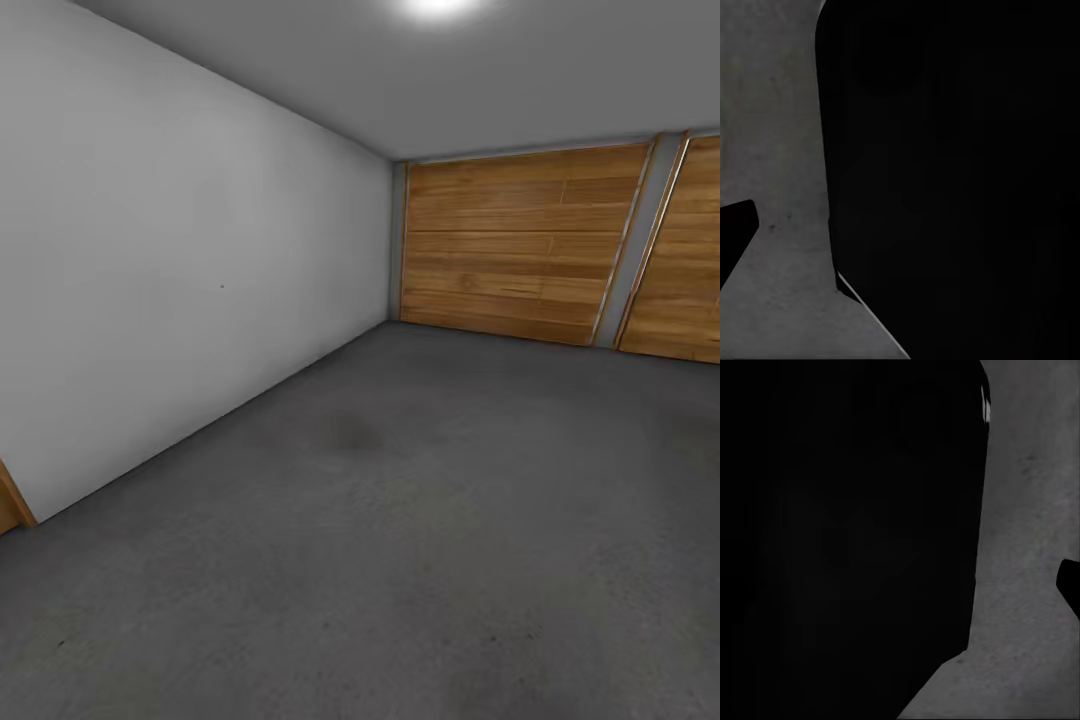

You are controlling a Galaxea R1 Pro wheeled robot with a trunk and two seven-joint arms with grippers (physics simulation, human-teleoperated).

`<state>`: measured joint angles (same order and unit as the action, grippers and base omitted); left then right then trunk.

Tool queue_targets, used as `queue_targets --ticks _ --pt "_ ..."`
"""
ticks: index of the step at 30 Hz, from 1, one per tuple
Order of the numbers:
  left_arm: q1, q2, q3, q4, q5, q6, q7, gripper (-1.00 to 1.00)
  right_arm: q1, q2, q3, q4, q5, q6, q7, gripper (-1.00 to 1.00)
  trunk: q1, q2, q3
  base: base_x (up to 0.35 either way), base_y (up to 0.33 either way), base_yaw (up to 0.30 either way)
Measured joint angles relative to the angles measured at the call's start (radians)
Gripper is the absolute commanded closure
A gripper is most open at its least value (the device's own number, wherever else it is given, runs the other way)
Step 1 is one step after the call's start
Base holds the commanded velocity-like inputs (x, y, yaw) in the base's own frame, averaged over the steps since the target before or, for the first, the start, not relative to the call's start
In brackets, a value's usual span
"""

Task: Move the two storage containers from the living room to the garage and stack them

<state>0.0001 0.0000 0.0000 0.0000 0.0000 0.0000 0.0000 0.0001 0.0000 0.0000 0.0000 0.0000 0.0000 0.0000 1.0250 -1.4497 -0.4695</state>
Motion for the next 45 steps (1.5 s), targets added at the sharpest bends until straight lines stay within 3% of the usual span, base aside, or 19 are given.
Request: queue_targets --ticks 45 --pt "-0.007 -0.004 0.001 -0.002 0.003 -0.026 -0.001 -1.00 -0.003 -0.004 -0.008 -0.012 -0.008 0.001 -0.006 -1.00 0.000 0.000 0.000 0.000 0.000 0.012"
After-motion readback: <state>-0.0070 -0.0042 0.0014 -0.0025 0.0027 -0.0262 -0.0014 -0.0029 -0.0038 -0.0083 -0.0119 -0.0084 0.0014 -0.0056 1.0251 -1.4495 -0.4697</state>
